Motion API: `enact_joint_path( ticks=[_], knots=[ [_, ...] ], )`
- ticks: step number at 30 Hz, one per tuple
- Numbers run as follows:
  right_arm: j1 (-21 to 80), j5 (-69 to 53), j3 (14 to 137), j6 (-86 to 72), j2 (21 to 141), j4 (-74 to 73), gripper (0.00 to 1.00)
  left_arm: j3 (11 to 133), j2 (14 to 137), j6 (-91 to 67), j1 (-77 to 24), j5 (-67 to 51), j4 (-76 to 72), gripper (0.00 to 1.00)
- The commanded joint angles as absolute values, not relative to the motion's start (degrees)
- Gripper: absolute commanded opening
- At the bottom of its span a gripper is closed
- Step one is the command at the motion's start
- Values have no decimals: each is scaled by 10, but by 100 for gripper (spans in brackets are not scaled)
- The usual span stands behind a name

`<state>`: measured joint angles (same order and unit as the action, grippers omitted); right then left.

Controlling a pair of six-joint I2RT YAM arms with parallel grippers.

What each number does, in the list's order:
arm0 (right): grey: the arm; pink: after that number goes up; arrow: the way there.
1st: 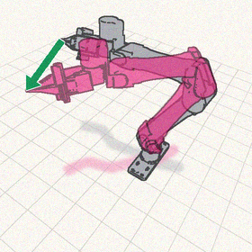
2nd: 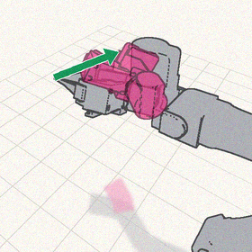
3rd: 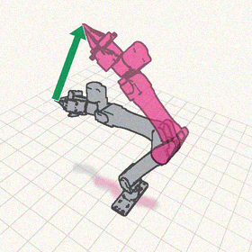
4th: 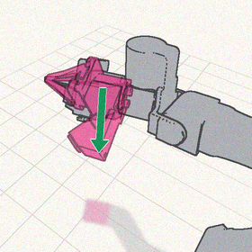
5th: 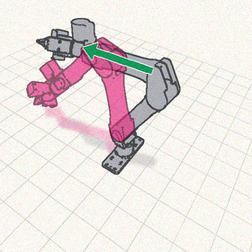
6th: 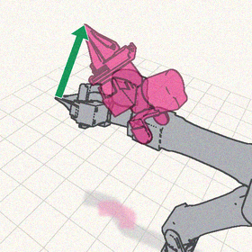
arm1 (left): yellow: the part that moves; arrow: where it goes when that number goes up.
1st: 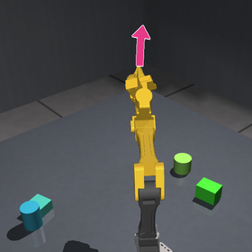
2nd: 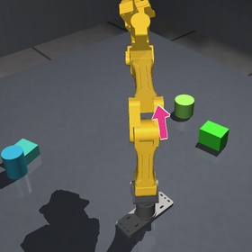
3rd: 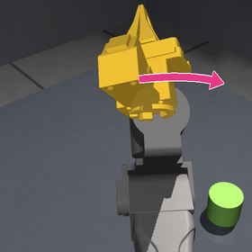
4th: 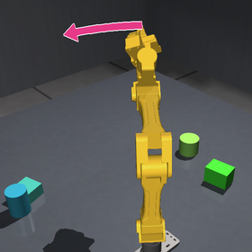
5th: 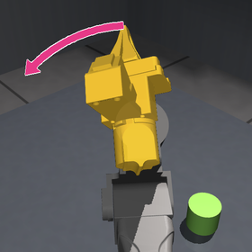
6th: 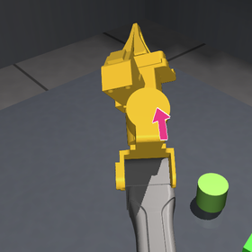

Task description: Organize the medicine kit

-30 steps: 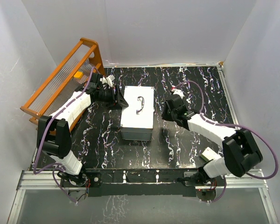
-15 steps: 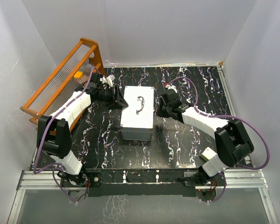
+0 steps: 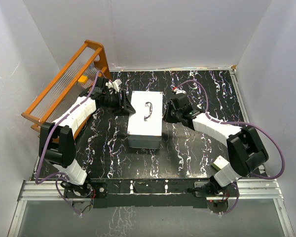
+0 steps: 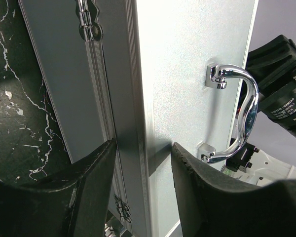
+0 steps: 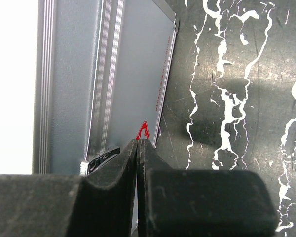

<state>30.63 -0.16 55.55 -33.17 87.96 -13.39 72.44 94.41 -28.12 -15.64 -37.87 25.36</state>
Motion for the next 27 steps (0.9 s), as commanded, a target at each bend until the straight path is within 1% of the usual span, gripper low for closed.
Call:
enact_joint_path(
  ticks=[1,9,14,17,20,22,24,27],
  knots=[
    [306,-35,553,-314,870,-41,2,720,948,-272,-157,-387,268,46],
    [306,-97,517,-312,848,44,2,718,952,-274,-157,-400,265,46],
    [300,-8,499,-315,811,4,5,734,941,-267,-157,-356,278,49],
    [285,75,496,-335,779,-73,8,760,933,-250,-155,-306,303,52],
    [272,143,496,-349,746,-151,15,785,919,-237,-146,-261,324,55],
    [269,168,494,-350,719,-186,23,798,906,-229,-140,-240,334,59],
    [270,179,493,-346,686,-210,30,806,885,-221,-138,-218,339,64],
    [270,198,498,-338,631,-248,42,801,838,-204,-139,-205,334,74]
  ],
)
